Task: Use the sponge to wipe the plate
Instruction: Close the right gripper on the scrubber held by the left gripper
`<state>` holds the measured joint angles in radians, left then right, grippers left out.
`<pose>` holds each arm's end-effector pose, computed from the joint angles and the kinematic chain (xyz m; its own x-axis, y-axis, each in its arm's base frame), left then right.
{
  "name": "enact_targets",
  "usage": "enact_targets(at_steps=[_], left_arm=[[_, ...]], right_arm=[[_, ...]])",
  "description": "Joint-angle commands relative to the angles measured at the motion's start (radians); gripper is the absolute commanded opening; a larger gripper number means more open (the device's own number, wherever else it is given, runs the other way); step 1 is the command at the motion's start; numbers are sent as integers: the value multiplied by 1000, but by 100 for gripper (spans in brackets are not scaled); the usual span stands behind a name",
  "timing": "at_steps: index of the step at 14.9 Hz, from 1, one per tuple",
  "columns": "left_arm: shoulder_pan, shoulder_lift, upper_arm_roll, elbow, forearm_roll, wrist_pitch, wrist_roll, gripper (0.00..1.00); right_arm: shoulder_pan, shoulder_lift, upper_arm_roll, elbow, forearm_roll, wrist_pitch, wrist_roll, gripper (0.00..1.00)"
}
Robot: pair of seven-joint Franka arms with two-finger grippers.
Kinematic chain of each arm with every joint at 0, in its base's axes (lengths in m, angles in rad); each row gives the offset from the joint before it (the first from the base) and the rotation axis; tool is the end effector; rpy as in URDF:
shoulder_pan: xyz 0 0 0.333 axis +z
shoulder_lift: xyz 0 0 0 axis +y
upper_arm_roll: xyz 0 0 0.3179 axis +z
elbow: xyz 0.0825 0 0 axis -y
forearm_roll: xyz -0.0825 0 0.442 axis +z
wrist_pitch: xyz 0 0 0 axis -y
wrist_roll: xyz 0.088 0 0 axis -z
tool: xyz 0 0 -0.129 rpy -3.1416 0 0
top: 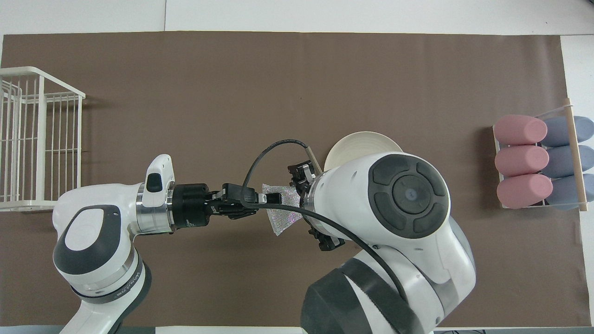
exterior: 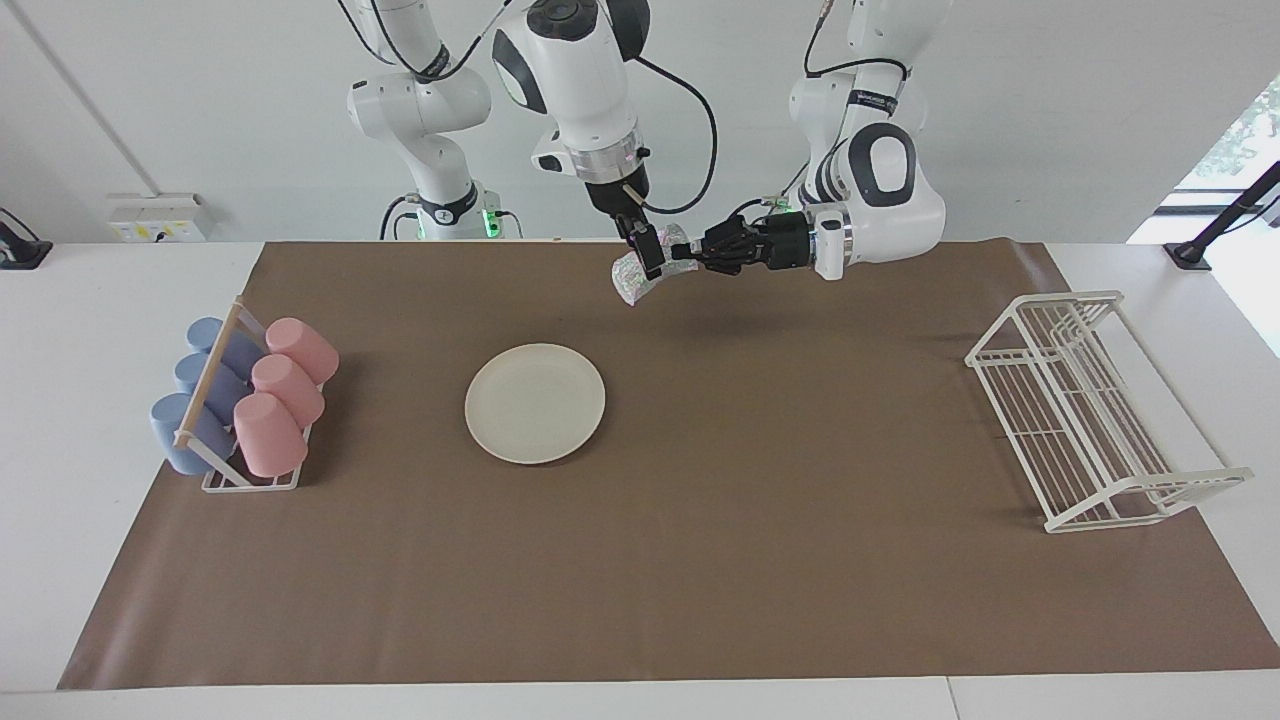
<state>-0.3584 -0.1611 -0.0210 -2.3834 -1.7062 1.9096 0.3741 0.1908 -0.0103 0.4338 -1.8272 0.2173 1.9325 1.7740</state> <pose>0.4673 -0.2850 0.3909 0.9610 0.0012 -0.2765 0.2750 -0.1073 0.9554 0.5001 0.3852 0.5074 0.3466 -0.9113 -0.2221 -0.9378 -0.3413 -0.0631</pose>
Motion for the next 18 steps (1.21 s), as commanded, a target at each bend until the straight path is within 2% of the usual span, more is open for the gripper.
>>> enact_targets(at_steps=[1, 2, 4, 6, 8, 16, 17, 18], left_arm=[[-22, -35, 12, -36, -26, 25, 22, 0], [-21, -35, 12, -36, -26, 23, 22, 0], [-22, -35, 12, -37, -26, 26, 23, 0], [-22, -37, 12, -37, -26, 25, 23, 0], [-25, -37, 12, -39, -26, 26, 23, 0], [-45, -37, 12, -39, -24, 32, 32, 0], [-44, -37, 12, -37, -24, 34, 31, 58], [-44, -38, 12, -39, -24, 35, 23, 100]], right_arm=[[-5, -2, 5, -17, 13, 22, 33, 95], [-5, -5, 5, -26, 13, 22, 33, 90], [-5, -8, 5, -30, 13, 22, 35, 66], [-7, -8, 5, -32, 14, 22, 36, 25], [-8, -8, 5, -32, 16, 22, 38, 0], [-17, -7, 5, -32, 20, 19, 85, 0], [-18, -7, 5, -32, 20, 17, 85, 0], [-18, -7, 5, -32, 20, 17, 85, 0]])
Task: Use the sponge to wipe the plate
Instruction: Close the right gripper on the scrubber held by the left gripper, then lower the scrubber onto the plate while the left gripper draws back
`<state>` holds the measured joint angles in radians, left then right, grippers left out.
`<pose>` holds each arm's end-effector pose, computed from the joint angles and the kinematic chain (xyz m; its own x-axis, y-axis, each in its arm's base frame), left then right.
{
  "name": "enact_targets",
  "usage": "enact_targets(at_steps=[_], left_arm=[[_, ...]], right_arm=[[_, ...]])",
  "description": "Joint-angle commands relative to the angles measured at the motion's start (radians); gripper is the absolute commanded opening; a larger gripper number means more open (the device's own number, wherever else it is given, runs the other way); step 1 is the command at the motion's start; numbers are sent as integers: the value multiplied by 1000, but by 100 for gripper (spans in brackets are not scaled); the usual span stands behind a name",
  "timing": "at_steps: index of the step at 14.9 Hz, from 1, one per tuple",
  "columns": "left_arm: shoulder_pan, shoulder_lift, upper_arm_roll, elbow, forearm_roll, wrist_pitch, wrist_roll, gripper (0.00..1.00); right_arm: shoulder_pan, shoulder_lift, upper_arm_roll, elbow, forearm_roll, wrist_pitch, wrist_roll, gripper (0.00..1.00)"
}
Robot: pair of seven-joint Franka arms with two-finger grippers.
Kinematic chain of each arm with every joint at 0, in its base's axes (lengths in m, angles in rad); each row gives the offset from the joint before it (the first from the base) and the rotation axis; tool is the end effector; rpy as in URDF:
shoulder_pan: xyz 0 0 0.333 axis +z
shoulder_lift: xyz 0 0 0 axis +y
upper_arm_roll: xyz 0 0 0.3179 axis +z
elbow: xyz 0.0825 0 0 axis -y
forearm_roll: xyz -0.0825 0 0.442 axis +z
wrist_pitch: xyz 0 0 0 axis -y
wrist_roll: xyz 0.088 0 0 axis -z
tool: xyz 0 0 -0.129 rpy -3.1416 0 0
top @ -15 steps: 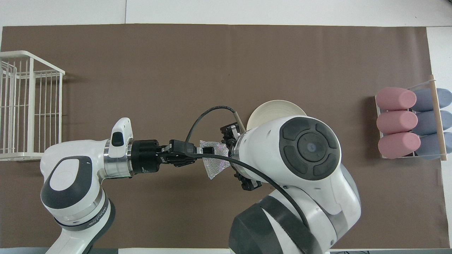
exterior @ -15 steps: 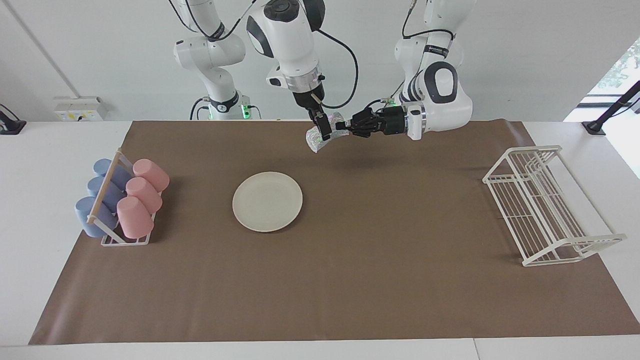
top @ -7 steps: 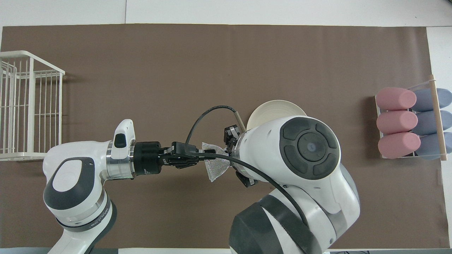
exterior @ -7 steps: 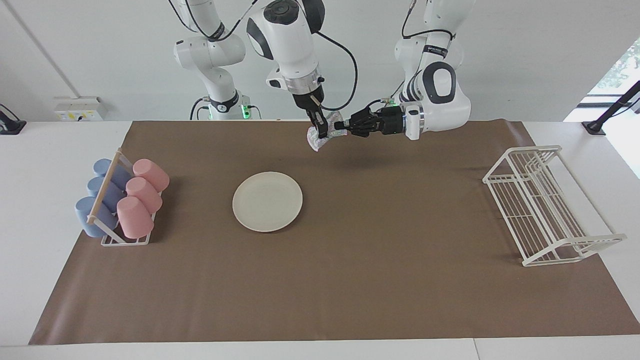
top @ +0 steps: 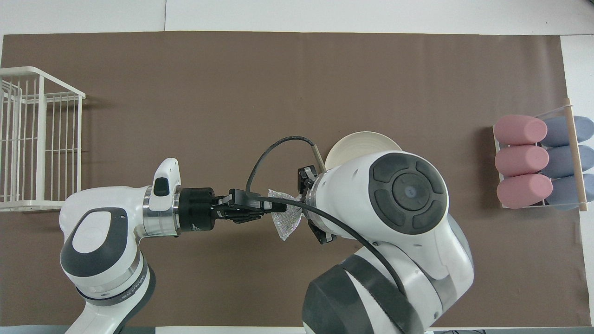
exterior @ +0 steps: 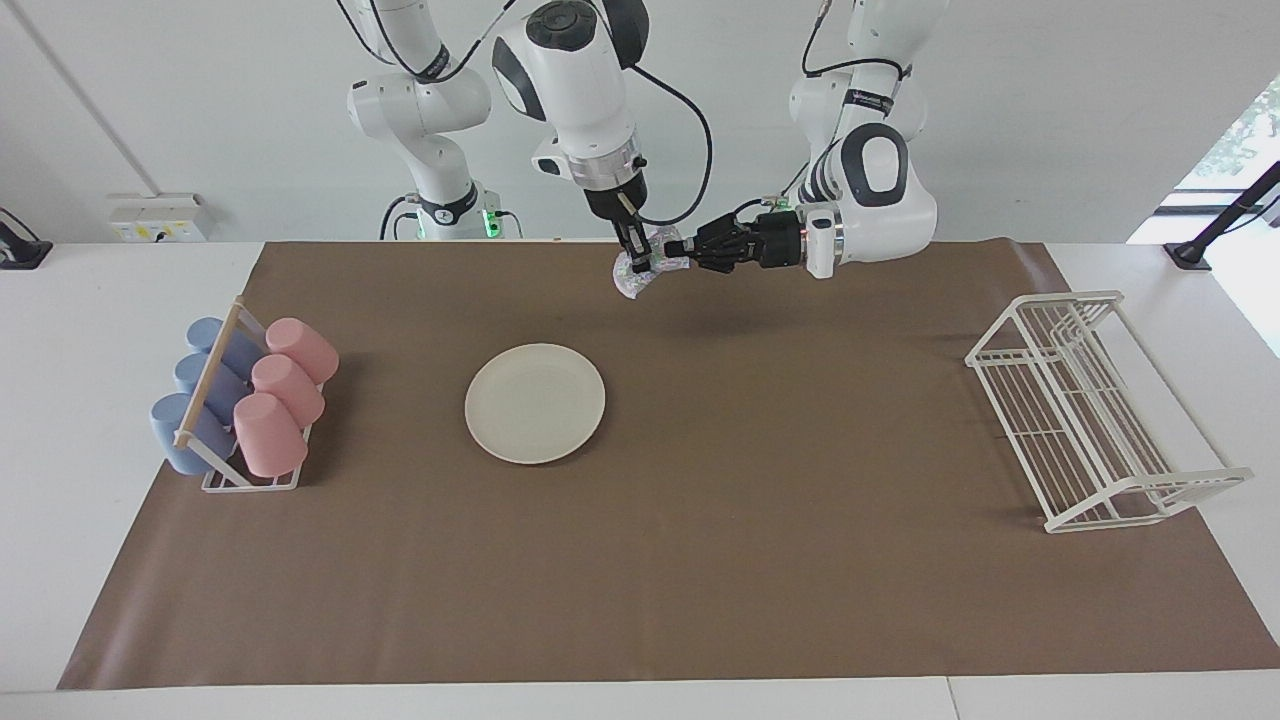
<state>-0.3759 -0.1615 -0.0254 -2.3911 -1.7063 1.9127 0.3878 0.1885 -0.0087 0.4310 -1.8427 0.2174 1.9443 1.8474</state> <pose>0.4594 -0.2940 0.3869 0.9629 -0.0175 -0.2694 0.2656 -0.1174 0.9569 0.5018 0.3819 0.4992 0.2688 -0.9367 -0.2245 -0.9630 -0.2664 -0.0415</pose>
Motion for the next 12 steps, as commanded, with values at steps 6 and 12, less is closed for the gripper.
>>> enact_targets(at_steps=[6, 12], left_arm=[[-15, -46, 21, -31, -18, 35, 0, 100], [81, -75, 24, -13, 195, 42, -91, 100]], right_arm=[[-73, -16, 3, -137, 17, 114, -33, 0], [-188, 67, 2, -279, -145, 326, -85, 0]])
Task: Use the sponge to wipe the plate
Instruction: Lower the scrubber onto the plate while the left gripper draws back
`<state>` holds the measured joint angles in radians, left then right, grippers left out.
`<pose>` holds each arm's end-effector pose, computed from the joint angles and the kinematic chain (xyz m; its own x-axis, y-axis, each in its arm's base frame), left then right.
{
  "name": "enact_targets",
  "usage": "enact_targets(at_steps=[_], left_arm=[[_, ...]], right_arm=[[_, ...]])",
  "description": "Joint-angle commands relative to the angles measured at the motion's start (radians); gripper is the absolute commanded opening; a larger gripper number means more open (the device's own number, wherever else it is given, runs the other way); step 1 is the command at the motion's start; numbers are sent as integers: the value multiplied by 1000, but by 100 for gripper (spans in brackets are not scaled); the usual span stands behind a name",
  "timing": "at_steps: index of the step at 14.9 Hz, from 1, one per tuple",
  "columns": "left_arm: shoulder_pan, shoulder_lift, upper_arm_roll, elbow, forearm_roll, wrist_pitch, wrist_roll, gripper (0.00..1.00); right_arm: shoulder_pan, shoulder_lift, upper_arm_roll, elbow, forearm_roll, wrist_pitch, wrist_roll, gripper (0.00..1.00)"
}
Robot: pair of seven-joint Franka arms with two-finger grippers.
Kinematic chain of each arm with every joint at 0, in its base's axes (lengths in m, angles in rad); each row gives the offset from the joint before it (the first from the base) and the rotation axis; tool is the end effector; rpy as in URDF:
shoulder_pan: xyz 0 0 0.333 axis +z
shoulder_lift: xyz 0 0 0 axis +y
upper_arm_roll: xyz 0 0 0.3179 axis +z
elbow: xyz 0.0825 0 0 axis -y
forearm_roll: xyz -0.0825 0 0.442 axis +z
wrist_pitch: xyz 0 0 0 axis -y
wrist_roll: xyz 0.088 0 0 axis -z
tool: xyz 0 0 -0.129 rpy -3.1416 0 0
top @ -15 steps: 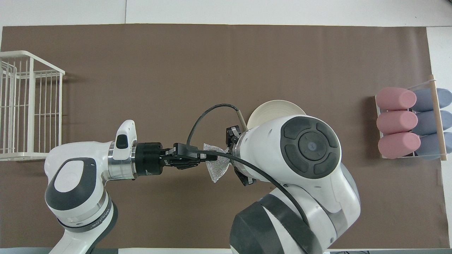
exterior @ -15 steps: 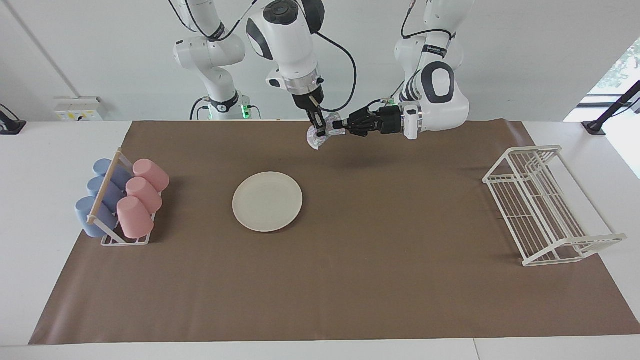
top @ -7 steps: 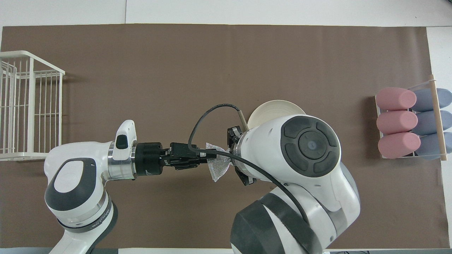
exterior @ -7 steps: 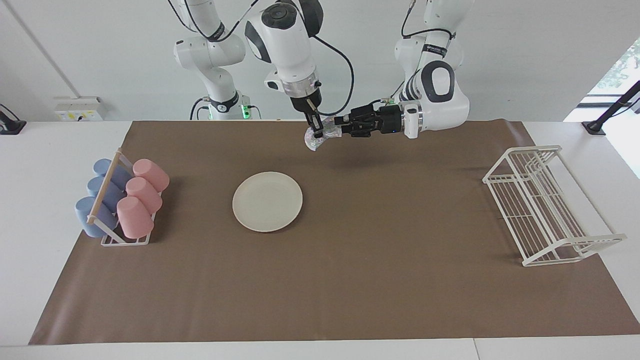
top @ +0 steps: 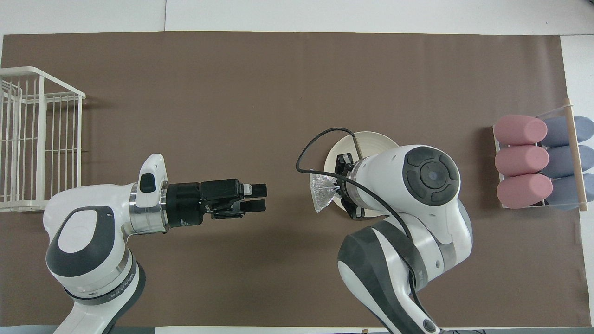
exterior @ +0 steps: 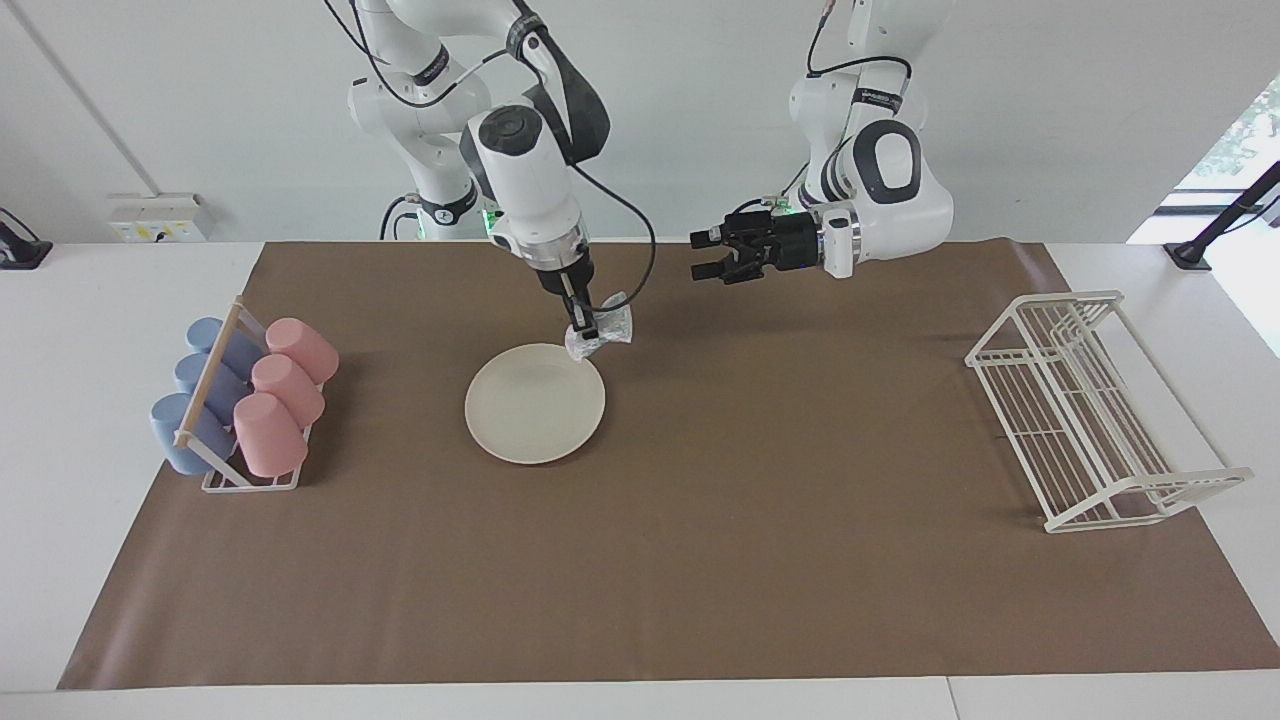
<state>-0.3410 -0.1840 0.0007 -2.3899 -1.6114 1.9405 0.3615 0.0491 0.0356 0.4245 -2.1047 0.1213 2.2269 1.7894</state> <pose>0.4733 -0.2614 0.3914 0.9693 0.0302 -0.2440 0.2454 -0.1819 0.9522 0.5399 0.2827 0.3603 0.1854 -0.9737 -0.1323 -0.9821 -0.1792 -0.0574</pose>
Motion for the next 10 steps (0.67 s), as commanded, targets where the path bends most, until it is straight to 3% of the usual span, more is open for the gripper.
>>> enact_targets(at_steps=[1, 5, 10], left_arm=[[72, -61, -2, -5, 157, 9, -93, 100], [144, -97, -2, 53, 379, -27, -238, 100], [302, -85, -2, 292, 707, -292, -426, 100]], right_arm=[[-81, 21, 8, -44, -51, 86, -28, 0], [-127, 1, 8, -149, -51, 217, -28, 0], [-147, 35, 8, -175, -87, 229, -56, 0]])
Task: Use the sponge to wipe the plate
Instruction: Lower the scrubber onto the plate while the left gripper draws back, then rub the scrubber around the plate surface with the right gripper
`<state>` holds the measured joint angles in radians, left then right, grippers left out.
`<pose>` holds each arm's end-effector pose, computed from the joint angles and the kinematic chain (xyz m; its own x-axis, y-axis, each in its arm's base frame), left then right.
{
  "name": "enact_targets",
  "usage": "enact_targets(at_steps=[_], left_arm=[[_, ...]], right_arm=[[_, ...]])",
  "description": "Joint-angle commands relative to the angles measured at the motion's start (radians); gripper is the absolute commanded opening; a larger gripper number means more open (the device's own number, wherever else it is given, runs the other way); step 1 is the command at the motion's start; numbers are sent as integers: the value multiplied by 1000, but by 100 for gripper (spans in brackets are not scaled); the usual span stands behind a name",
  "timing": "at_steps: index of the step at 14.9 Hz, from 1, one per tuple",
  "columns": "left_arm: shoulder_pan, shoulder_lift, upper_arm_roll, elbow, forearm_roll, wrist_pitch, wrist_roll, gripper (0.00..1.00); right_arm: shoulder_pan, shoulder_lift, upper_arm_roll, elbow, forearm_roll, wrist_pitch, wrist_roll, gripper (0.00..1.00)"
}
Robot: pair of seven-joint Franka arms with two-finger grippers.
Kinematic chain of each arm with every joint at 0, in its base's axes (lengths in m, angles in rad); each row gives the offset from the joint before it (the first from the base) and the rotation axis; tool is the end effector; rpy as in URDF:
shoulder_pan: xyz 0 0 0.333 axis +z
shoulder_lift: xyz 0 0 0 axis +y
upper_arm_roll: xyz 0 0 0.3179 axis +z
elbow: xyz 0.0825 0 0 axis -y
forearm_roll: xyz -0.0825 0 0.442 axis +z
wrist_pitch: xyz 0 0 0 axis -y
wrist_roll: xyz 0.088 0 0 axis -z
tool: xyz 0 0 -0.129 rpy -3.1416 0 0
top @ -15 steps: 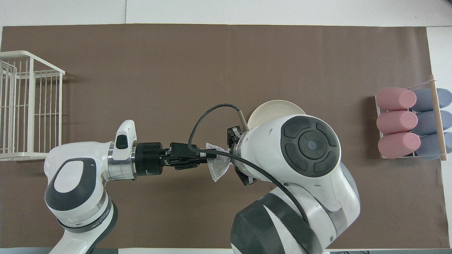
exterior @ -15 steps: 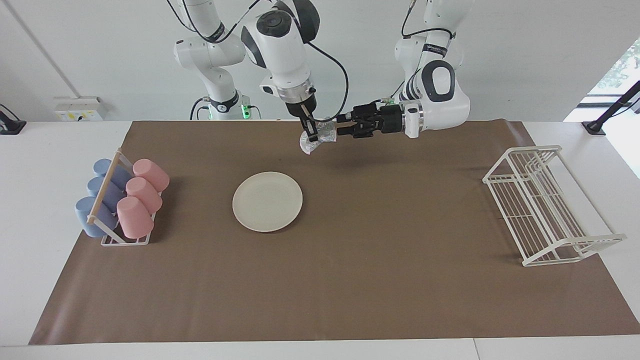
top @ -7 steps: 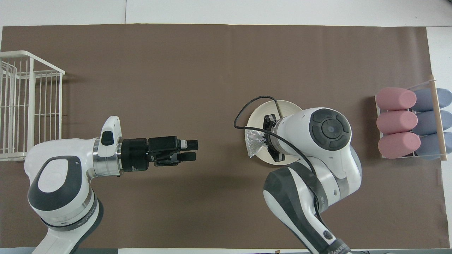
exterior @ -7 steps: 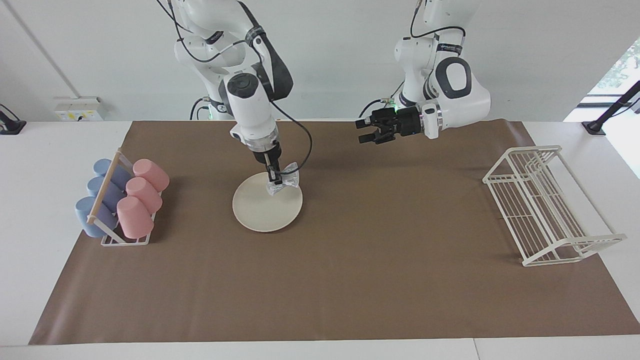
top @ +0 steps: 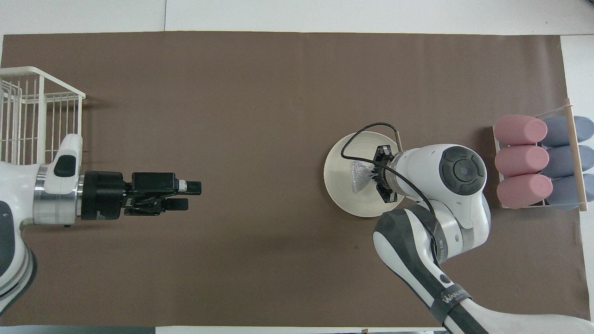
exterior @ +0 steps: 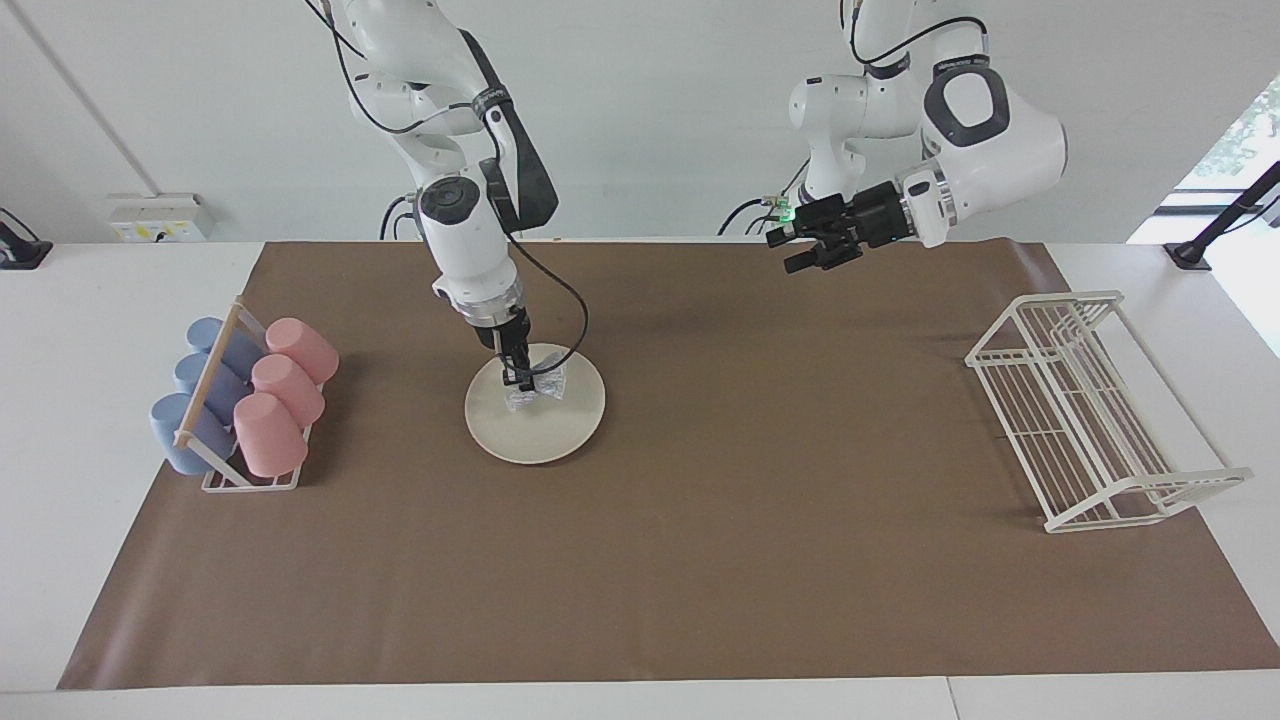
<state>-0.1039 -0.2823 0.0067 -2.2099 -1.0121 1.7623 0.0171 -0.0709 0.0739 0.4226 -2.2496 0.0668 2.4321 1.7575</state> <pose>0.5058 -0.1428 0.4911 0.9703 0.0577 -0.2350 0.2268 -0.5560 0.7997 0.5500 0.2039 0.2872 0.1179 -0.9881 -0.0986 -0.9895 -0.1086 -0.0953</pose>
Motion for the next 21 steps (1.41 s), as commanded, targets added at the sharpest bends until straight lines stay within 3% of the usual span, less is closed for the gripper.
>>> enact_targets(at_steps=[1, 5, 10, 15, 21], left_arm=[[87, 14, -8, 163, 185, -150, -110, 100], [86, 14, -10, 326, 494, -245, -189, 100], [73, 12, -53, 383, 841, -280, -184, 100], [73, 15, -53, 411, 949, -274, -183, 100], [69, 14, -53, 418, 1029, -270, -178, 100]], right_arm=[[-33, -2, 8, -42, -38, 24, -26, 0], [-72, 18, 10, -57, -45, 57, -55, 0], [-98, 17, 10, -71, -45, 67, -90, 0], [-112, 18, 12, -120, -45, 178, -89, 0], [-90, 20, 16, -123, -41, 199, -58, 0]])
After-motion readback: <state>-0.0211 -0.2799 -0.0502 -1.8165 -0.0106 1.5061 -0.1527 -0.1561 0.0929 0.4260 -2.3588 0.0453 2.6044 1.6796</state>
